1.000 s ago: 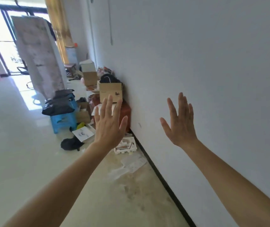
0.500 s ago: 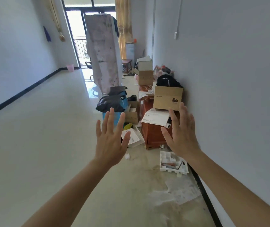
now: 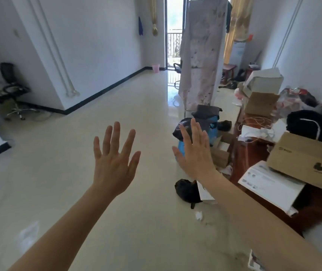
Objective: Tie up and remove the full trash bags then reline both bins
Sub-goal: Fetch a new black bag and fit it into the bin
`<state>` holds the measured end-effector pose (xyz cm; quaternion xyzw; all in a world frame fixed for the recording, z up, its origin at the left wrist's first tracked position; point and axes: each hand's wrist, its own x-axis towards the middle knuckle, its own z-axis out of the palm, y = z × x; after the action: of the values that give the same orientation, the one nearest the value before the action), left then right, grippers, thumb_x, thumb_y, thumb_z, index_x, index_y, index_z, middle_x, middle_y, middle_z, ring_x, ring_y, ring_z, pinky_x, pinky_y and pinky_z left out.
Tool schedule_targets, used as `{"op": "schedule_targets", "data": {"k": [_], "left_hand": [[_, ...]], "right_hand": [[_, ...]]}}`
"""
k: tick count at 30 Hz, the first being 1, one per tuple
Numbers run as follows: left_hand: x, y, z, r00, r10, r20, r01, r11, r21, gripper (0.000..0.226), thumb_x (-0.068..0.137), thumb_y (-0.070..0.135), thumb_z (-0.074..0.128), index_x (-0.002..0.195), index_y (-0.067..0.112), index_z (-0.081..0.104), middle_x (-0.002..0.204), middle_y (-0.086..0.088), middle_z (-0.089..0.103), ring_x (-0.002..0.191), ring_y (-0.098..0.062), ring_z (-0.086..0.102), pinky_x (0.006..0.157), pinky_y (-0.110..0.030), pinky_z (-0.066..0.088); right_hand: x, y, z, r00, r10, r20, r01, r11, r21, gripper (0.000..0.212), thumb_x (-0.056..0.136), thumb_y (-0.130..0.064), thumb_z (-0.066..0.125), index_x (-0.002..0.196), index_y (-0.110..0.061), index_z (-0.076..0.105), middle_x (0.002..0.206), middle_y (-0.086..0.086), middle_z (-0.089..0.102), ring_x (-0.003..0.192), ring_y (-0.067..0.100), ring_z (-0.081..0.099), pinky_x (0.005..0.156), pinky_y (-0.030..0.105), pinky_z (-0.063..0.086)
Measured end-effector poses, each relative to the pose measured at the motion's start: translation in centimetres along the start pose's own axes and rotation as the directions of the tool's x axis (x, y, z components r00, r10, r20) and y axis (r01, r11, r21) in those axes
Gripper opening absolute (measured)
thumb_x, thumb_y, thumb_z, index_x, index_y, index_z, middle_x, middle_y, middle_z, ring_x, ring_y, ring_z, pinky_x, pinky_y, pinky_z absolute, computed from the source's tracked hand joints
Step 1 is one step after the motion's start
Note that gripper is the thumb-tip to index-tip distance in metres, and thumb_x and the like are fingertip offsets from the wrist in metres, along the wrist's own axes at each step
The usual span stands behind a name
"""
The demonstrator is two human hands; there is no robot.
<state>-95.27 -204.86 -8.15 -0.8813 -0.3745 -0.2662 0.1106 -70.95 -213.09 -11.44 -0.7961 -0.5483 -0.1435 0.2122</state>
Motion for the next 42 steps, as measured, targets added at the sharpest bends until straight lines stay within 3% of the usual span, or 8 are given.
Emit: {"op": "schedule_targets", "data": {"k": [4, 7, 11, 17, 24, 35, 38, 42], "left_hand": [[6.7, -6.4, 6.9, 0.999, -0.044, 0.001, 0.044, 0.999, -0.006, 0.062, 0.100, 0.050, 0.025, 0.155, 0.021, 0.023, 0.164, -0.016, 0.005, 0.151, -0.035, 0.006, 0.116, -0.064, 0.014], [13.7, -10.0, 11.3, 0.998, -0.052, 0.029, 0.053, 0.998, -0.043, 0.063, 0.101, 0.050, 0.024, 0.156, 0.020, 0.021, 0.164, -0.015, 0.003, 0.151, -0.034, 0.003, 0.116, -0.063, 0.014], [24.3, -13.0, 16.6, 0.998, 0.044, 0.054, -0.041, 0.998, -0.054, 0.063, 0.101, 0.051, 0.022, 0.157, 0.022, 0.018, 0.165, -0.014, 0.002, 0.152, -0.033, 0.002, 0.117, -0.063, 0.015], [39.0, -12.0, 26.7, 0.987, 0.149, 0.055, -0.142, 0.983, -0.112, 0.062, 0.102, 0.051, 0.023, 0.157, 0.025, 0.012, 0.165, -0.011, -0.001, 0.152, -0.031, 0.000, 0.119, -0.059, 0.012], [55.4, -9.3, 42.0, 0.960, 0.249, 0.130, -0.235, 0.965, -0.116, 0.063, 0.101, 0.056, 0.015, 0.157, 0.028, 0.009, 0.165, -0.008, -0.005, 0.152, -0.029, -0.004, 0.120, -0.058, 0.008], [78.7, -9.9, 58.4, 0.906, 0.344, 0.245, -0.309, 0.936, -0.170, 0.064, 0.100, 0.054, 0.016, 0.156, 0.024, 0.019, 0.165, -0.012, 0.006, 0.151, -0.033, 0.009, 0.117, -0.061, 0.018], [84.1, -8.4, 65.1, 0.857, 0.406, 0.317, -0.353, 0.911, -0.212, 0.065, 0.099, 0.055, 0.013, 0.155, 0.022, 0.020, 0.164, -0.014, 0.009, 0.150, -0.036, 0.014, 0.114, -0.063, 0.023], [89.9, -3.7, 73.4, 0.762, 0.533, 0.367, -0.446, 0.844, -0.300, 0.065, 0.099, 0.056, 0.011, 0.154, 0.023, 0.022, 0.164, -0.013, 0.013, 0.150, -0.035, 0.014, 0.116, -0.061, 0.020]], "right_hand": [[9.8, -0.8, 7.6, 0.997, -0.075, 0.036, 0.076, 0.997, -0.034, 0.072, 0.101, -0.054, 0.035, 0.159, -0.022, 0.008, 0.166, 0.013, -0.005, 0.154, 0.031, -0.003, 0.124, 0.050, 0.006], [17.5, -0.4, 11.1, 0.999, -0.029, 0.040, 0.030, 0.999, -0.020, 0.071, 0.101, -0.053, 0.037, 0.159, -0.021, 0.011, 0.166, 0.014, -0.002, 0.153, 0.032, 0.001, 0.122, 0.053, 0.011], [27.0, 1.2, 13.4, 1.000, 0.029, 0.009, -0.028, 0.999, -0.031, 0.071, 0.101, -0.054, 0.036, 0.159, -0.022, 0.009, 0.166, 0.012, -0.006, 0.154, 0.030, -0.002, 0.124, 0.049, 0.006], [37.6, 7.9, 18.7, 0.990, 0.137, -0.039, -0.139, 0.989, -0.053, 0.071, 0.102, -0.053, 0.036, 0.159, -0.021, 0.008, 0.166, 0.011, -0.009, 0.154, 0.029, -0.006, 0.123, 0.047, 0.001], [52.1, 19.0, 29.1, 0.973, 0.229, -0.016, -0.229, 0.970, -0.083, 0.080, 0.101, -0.052, 0.037, 0.157, -0.023, -0.013, 0.165, 0.010, -0.019, 0.153, 0.029, -0.012, 0.122, 0.044, -0.007], [72.5, 32.3, 39.2, 0.905, 0.403, 0.136, -0.393, 0.915, -0.094, 0.079, 0.101, -0.051, 0.039, 0.159, -0.019, -0.005, 0.165, 0.014, -0.018, 0.153, 0.032, -0.008, 0.124, 0.049, 0.005], [74.8, 36.3, 42.6, 0.858, 0.486, 0.167, -0.473, 0.874, -0.115, 0.080, 0.102, -0.050, 0.040, 0.158, -0.021, -0.008, 0.164, 0.012, -0.019, 0.153, 0.030, -0.010, 0.123, 0.046, 0.001], [75.6, 41.5, 46.7, 0.703, 0.676, 0.222, -0.659, 0.736, -0.156, 0.079, 0.101, -0.052, 0.038, 0.158, -0.022, -0.008, 0.165, 0.011, -0.015, 0.154, 0.029, -0.004, 0.124, 0.047, 0.015]]}}
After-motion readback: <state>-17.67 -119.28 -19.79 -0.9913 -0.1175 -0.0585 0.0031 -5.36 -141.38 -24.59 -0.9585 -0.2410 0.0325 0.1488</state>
